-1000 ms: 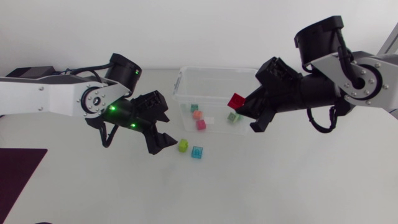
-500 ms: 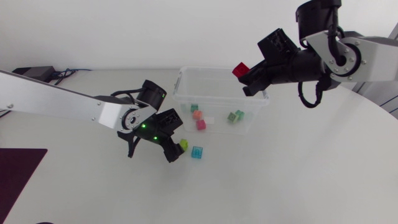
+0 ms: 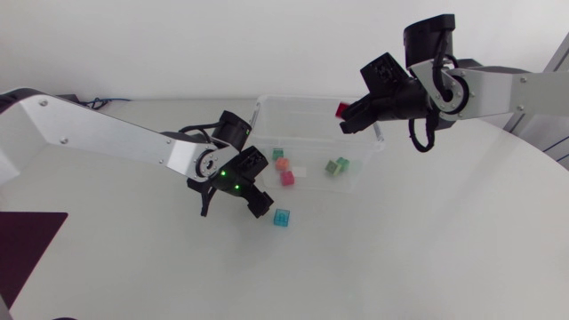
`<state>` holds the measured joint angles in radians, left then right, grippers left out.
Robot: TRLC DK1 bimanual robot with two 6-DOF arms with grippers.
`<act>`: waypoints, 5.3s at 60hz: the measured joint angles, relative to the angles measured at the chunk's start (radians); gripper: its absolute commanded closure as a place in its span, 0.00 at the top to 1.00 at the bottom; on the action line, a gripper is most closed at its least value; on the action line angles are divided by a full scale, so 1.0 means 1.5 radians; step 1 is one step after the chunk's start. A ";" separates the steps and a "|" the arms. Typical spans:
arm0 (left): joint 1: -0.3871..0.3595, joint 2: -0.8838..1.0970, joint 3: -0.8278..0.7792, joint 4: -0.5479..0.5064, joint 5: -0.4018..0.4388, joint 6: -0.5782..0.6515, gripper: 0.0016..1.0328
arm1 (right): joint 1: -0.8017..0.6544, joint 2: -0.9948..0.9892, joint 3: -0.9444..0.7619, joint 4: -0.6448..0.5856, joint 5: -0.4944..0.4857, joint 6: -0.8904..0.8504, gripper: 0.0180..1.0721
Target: Pick up the duplo bricks and place them in the container
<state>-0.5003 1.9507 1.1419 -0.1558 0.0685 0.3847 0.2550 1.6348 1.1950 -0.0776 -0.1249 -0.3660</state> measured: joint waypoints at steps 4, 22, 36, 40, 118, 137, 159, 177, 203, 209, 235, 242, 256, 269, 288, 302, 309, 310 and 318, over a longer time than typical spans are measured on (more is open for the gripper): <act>-0.003 0.005 0.000 -0.001 -0.002 -0.003 0.94 | 0.000 0.000 0.000 0.001 0.000 0.000 0.88; 0.010 0.007 -0.011 -0.002 -0.003 -0.010 0.94 | 0.018 -0.032 -0.045 0.005 0.000 0.000 0.88; 0.083 -0.030 -0.053 -0.015 -0.017 0.005 0.94 | 0.030 -0.075 -0.077 0.005 0.000 -0.001 0.88; 0.090 -0.044 -0.058 -0.018 -0.017 0.005 0.94 | 0.036 -0.083 -0.083 0.004 0.000 -0.001 0.88; 0.029 0.025 -0.015 0.029 0.084 0.075 0.27 | 0.168 -0.092 -0.232 -0.002 -0.070 -0.048 0.88; 0.055 -0.075 -0.055 -0.017 0.100 0.119 0.26 | 0.189 0.032 -0.214 -0.018 -0.092 -0.091 0.88; 0.137 -0.195 -0.103 -0.043 0.169 0.149 0.26 | 0.213 0.144 -0.093 -0.110 -0.107 -0.149 0.85; 0.169 -0.249 -0.134 -0.060 0.203 0.163 0.26 | 0.230 0.197 -0.018 -0.175 -0.111 -0.192 0.82; 0.207 -0.298 -0.126 -0.101 0.239 0.168 0.26 | 0.231 0.256 0.071 -0.278 -0.111 -0.236 0.51; 0.210 -0.305 -0.114 -0.110 0.246 0.168 0.26 | 0.231 0.271 0.088 -0.285 -0.111 -0.241 0.42; 0.192 -0.298 0.013 -0.080 0.286 0.145 0.27 | 0.235 0.263 0.082 -0.296 -0.111 -0.240 0.18; 0.183 -0.268 0.065 -0.043 0.306 0.117 0.28 | 0.235 0.212 0.051 -0.298 -0.111 -0.232 0.18; 0.159 -0.179 0.131 -0.014 0.320 0.087 0.28 | 0.221 0.098 0.018 -0.298 -0.111 -0.213 0.18; 0.126 -0.118 0.154 0.032 0.323 0.070 0.30 | 0.178 0.024 0.011 -0.296 -0.111 -0.199 0.18; 0.107 -0.038 0.236 0.012 0.318 0.070 0.96 | 0.103 -0.027 0.011 -0.260 -0.111 -0.167 0.18; 0.096 -0.034 0.249 -0.069 0.298 0.073 0.96 | 0.062 -0.033 0.032 -0.209 -0.111 -0.125 0.18; 0.096 -0.039 0.249 -0.113 0.276 0.091 0.96 | 0.045 -0.033 0.055 -0.188 -0.111 -0.105 0.18; 0.096 -0.041 0.249 -0.116 0.273 0.094 0.96 | 0.043 -0.033 0.058 -0.187 -0.111 -0.104 0.18; 0.099 -0.089 0.213 -0.129 0.260 0.116 0.96 | 0.028 -0.033 0.070 -0.169 -0.111 -0.086 0.18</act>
<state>-0.3523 1.8172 1.4612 -0.3492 0.4580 0.5594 0.2966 1.5856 1.2995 -0.3305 -0.2913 -0.4957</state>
